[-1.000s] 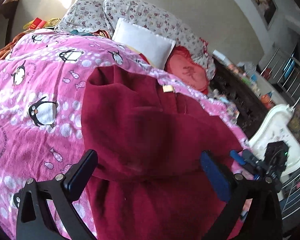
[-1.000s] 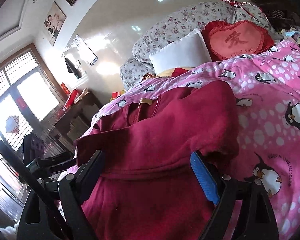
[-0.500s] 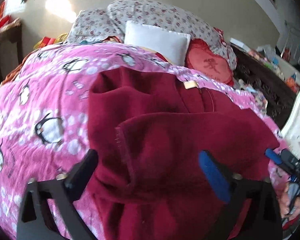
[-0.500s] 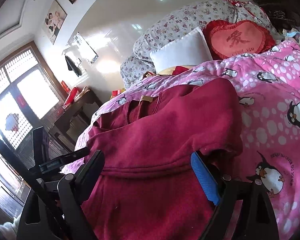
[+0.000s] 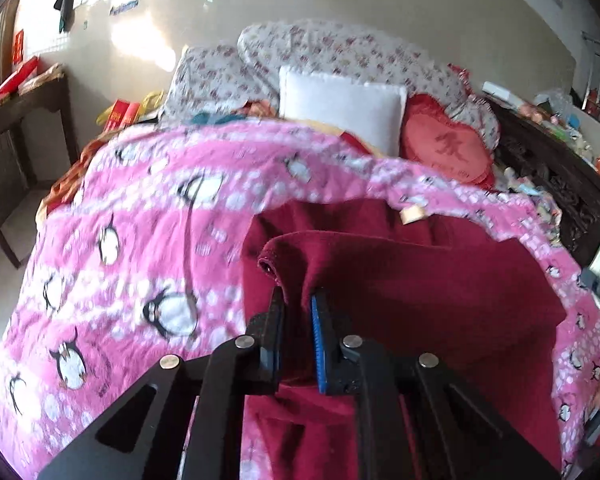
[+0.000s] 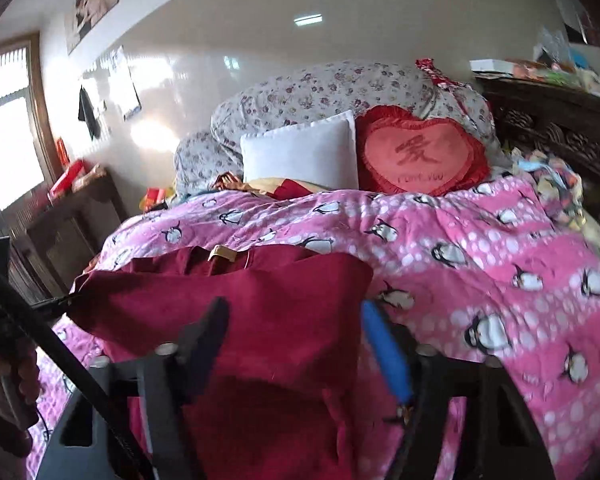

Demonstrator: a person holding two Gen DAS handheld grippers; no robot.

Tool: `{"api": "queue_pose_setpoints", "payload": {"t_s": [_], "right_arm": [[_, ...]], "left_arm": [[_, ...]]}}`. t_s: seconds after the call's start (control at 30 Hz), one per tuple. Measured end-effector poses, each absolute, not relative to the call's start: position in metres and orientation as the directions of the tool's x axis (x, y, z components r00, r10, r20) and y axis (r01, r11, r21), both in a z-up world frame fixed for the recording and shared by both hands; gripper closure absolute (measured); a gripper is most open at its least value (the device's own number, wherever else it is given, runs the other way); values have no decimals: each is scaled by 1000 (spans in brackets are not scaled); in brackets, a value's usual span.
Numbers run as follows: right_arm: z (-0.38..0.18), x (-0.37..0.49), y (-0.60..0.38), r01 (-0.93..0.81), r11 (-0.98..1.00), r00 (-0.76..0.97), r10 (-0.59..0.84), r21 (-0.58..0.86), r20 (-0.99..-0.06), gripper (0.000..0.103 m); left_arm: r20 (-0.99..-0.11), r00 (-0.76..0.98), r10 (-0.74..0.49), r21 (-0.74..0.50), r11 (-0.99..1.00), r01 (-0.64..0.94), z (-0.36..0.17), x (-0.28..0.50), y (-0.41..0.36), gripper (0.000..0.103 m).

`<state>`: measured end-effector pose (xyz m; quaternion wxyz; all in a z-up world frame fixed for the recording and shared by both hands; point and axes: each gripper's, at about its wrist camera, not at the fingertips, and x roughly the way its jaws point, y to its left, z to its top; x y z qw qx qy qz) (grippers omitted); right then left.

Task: Fold small clothes
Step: 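Close the left gripper on the sweatshirt side edge, then fold the side edge over toward the middle and open the left gripper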

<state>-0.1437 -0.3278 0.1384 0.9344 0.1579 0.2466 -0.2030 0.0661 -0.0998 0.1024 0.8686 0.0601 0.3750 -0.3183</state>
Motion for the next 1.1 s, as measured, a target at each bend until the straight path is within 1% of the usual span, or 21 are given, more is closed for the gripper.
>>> {"api": "queue_pose_setpoints", "payload": {"t_s": [0.03, 0.07, 0.1, 0.2, 0.23, 0.33, 0.37, 0.4, 0.47, 0.5, 0.53, 0.57, 0.63, 0.67, 0.77, 0.87, 1.0, 1.1], "right_arm": [[136, -133, -329, 448, 874, 787, -286, 187, -546, 41], [132, -125, -331, 445, 877, 775, -275, 181, -569, 49], [125, -117, -331, 443, 881, 753, -264, 167, -603, 52], [94, -103, -328, 448, 890, 676, -271, 90, -685, 53], [85, -102, -325, 445, 894, 660, -283, 59, -696, 55], [70, -105, -310, 405, 910, 638, -351, -89, -685, 55], [70, -104, -307, 401, 910, 631, -361, -110, -687, 55], [73, -104, -306, 399, 910, 626, -362, -115, -691, 55], [86, -109, -308, 401, 915, 654, -314, -36, -689, 53], [93, -112, -310, 394, 919, 679, -273, 24, -682, 53], [101, -116, -312, 378, 922, 703, -230, 79, -673, 52], [105, -115, -310, 373, 924, 708, -224, 84, -670, 52], [114, -111, -306, 379, 925, 701, -268, 28, -661, 52], [116, -107, -304, 383, 924, 695, -284, 6, -660, 52], [115, -97, -302, 375, 927, 684, -285, -11, -672, 52], [108, -91, -301, 387, 921, 662, -317, -53, -679, 52], [92, -86, -310, 386, 920, 634, -316, -66, -706, 53], [77, -82, -314, 378, 918, 607, -343, -120, -717, 57]], "left_arm": [[-708, 509, -489, -132, 800, 586, 92, 70, -101, 91], [-721, 504, -475, -131, 809, 573, 85, 72, -102, 91], [-737, 499, -457, -131, 820, 558, 75, 76, -104, 91], [-751, 500, -432, -120, 833, 540, 61, 80, -106, 91], [-749, 504, -430, -112, 832, 543, 59, 79, -107, 90], [-749, 524, -406, -71, 835, 546, 56, 75, -111, 89], [-749, 532, -396, -56, 837, 544, 55, 74, -111, 87], [-749, 542, -381, -39, 842, 539, 56, 71, -111, 86], [-746, 550, -375, -37, 848, 529, 60, 68, -108, 82], [-744, 554, -373, -40, 854, 519, 65, 65, -105, 78], [-739, 563, -370, -41, 859, 511, 70, 62, -102, 67], [-729, 575, -372, -41, 862, 506, 75, 59, -100, 52], [-690, 617, -379, -32, 867, 497, 87, 51, -96, 36], [-671, 639, -376, -16, 869, 495, 93, 48, -97, 32], [-654, 662, -366, 21, 866, 500, 99, 43, -106, 29], [-672, 662, -333, 47, 872, 487, 89, 50, -117, 29], [-709, 637, -303, 30, 889, 456, 69, 70, -124, 29], [-727, 622, -290, 23, 896, 444, 56, 79, -126, 29]]}}
